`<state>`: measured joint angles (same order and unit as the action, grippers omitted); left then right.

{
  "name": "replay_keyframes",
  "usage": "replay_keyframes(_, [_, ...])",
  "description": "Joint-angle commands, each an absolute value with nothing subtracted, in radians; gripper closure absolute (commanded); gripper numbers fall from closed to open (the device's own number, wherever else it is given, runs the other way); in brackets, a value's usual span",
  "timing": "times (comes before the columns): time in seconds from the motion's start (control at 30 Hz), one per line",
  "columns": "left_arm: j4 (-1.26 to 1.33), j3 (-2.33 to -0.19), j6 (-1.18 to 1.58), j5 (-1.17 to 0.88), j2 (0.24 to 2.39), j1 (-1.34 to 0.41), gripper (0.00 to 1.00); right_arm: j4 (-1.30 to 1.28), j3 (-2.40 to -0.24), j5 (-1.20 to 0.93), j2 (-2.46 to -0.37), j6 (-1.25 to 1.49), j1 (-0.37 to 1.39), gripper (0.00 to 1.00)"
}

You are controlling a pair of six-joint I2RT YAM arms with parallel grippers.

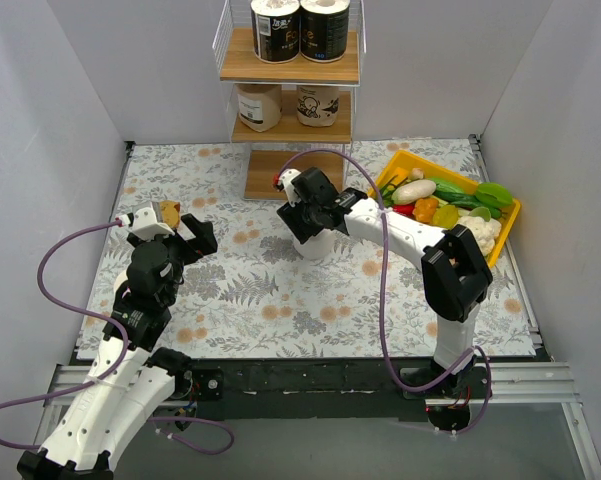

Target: Place and organize the paper towels onto the shelf

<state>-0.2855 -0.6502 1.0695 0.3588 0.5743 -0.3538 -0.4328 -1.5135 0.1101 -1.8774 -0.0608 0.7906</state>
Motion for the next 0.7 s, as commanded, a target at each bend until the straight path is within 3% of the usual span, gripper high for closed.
replay_keyframes(0.0, [-0.29, -0.667, 1.052, 0.385, 0.566, -0.357, 0.02, -0.46, -1.589, 0.143, -1.911, -0.081, 0.801, 0.35])
replay_keyframes(0.13, [-0.293, -0.669, 1.052, 0.408, 0.554, -0.357, 0.02, -0.466, -1.6, 0.14, -1.925, -0.09, 0.807, 0.39])
replay_keyframes(0.33, [-0.299, -0.667, 1.055, 0.454, 0.519, -0.357, 0.02, -0.462, -1.606, 0.172, -1.921, -0.171, 0.815, 0.57])
replay_keyframes(0.67, [-0.304, -0.669, 1.057, 0.494, 0.508, -0.357, 0.02, -0.252, -1.517, 0.236, -1.827, -0.627, 0.828, 0.57])
